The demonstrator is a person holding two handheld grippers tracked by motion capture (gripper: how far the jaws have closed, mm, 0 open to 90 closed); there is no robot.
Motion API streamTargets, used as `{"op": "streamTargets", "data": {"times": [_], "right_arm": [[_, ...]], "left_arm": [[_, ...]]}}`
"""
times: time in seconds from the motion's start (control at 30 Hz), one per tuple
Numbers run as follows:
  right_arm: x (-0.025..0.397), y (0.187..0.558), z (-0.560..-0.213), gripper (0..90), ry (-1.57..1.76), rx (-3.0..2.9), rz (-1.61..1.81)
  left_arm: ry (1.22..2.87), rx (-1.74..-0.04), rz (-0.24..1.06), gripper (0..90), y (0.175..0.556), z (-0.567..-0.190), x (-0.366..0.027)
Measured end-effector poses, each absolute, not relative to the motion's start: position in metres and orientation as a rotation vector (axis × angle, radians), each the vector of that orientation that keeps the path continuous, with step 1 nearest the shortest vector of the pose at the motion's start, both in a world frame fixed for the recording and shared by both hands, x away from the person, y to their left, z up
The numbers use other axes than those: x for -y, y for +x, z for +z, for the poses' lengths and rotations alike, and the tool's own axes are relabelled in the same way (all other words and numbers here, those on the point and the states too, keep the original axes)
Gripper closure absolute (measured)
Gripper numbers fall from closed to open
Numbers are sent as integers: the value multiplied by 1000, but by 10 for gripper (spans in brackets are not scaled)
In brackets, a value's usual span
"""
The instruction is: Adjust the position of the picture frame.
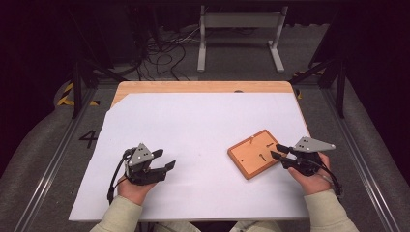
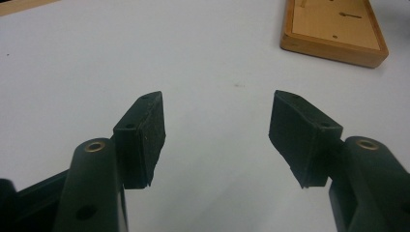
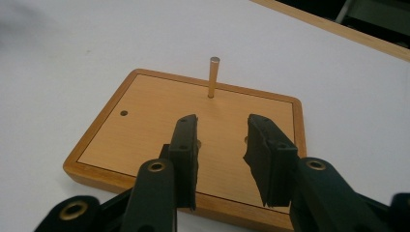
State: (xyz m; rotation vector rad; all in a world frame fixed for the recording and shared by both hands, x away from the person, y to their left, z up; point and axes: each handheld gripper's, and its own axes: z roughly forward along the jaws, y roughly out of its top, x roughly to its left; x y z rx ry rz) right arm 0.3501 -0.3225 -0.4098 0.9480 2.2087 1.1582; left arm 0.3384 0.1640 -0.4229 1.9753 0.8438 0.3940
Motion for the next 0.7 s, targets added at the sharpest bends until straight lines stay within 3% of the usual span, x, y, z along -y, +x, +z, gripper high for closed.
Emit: {"op": "streamTargets", "data": {"times": [0.37, 0.7], "right_arm": [[326, 372, -402, 701, 1068, -2211, 1079], [333, 406, -399, 818, 1199, -2217, 997]], "left_arm": [[1974, -857, 373, 373, 343, -424, -166], [1987, -853, 363, 370, 344, -426, -163]]}}
